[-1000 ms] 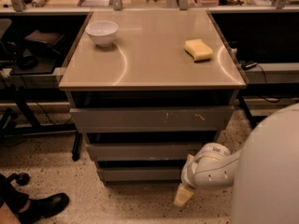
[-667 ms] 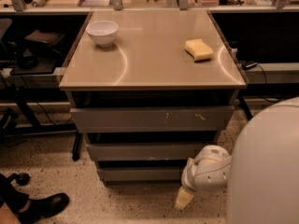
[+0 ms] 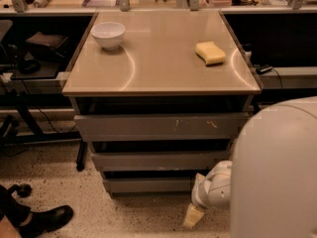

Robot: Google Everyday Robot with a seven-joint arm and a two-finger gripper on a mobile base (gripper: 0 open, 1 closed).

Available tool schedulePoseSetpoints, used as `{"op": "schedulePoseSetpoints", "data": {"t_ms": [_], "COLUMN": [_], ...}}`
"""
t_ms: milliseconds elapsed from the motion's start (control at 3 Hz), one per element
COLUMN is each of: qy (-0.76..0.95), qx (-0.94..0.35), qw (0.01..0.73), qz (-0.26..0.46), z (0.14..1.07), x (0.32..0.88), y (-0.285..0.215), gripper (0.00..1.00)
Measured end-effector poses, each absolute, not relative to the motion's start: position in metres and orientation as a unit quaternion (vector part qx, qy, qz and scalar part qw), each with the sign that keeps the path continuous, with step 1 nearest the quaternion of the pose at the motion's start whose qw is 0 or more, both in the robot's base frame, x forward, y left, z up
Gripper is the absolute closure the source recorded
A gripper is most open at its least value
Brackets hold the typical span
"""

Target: Open bottom drawer

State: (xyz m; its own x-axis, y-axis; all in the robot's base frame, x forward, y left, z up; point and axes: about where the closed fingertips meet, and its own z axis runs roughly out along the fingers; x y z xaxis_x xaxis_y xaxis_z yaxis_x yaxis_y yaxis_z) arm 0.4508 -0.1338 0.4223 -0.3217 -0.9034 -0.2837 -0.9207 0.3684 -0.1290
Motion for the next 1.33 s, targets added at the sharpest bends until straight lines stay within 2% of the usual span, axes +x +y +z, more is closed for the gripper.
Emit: {"op": "schedulePoseSetpoints", "data": {"t_ms": [667,1000,1333], "qy": [0.791,0.776,0.777], "qx": [-0.557,-0.564,-0.562], "qw": [0.218,0.230,0.234], "qz": [0.129,0.166,0.160], "z": [0.331,0.319,0.315], "x": [0.459,0.450,0.456], "y": [-0.123,-0.108,-0.107], "gripper": [0.00,0.00,0.00]}}
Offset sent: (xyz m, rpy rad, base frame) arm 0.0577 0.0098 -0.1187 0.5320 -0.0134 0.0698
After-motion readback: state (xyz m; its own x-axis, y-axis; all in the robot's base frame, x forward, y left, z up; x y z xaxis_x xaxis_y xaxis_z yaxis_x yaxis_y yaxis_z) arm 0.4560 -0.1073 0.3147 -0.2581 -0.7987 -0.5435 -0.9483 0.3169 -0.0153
